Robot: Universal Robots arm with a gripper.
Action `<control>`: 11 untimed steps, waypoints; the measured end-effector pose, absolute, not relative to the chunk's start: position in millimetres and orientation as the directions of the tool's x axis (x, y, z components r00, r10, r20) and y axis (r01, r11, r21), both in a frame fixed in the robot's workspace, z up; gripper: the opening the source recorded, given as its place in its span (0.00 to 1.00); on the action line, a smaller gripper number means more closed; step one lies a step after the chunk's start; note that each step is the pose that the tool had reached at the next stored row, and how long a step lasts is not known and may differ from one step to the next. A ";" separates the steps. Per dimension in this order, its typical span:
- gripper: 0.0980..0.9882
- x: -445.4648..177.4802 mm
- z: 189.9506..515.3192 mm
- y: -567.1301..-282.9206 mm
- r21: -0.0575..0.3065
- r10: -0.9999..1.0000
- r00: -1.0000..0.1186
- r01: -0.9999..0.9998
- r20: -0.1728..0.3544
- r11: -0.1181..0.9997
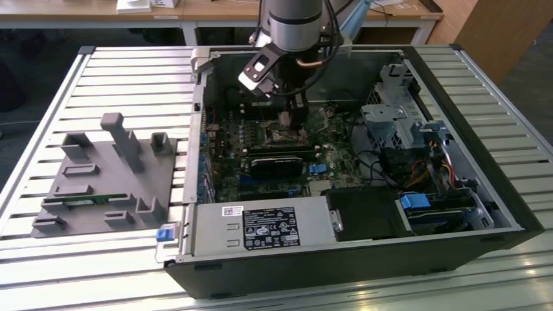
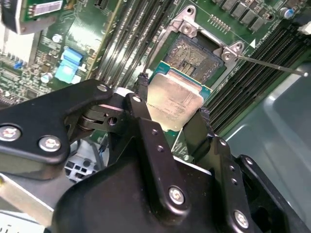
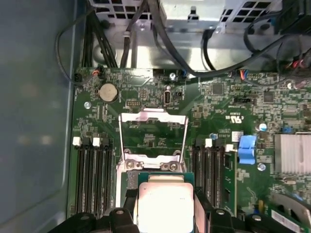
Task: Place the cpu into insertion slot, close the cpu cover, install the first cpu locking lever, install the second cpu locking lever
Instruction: 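Place the cpu into insertion slot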
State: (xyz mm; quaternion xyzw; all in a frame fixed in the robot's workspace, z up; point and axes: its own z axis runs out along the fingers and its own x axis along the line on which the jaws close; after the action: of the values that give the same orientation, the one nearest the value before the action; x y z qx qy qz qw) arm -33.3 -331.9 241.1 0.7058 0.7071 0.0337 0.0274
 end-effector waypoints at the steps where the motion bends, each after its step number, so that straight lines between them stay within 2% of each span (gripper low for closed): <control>1: 0.50 -33.7 239.6 -331.5 0.086 1.000 -0.005 0.996 0.009 0.005; 11: 0.50 -37.1 227.9 -326.3 0.086 1.000 -0.010 0.996 0.009 0.009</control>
State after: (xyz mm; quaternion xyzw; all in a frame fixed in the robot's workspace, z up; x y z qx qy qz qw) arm -37.1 -326.3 227.9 0.7029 0.7099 0.0338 0.0273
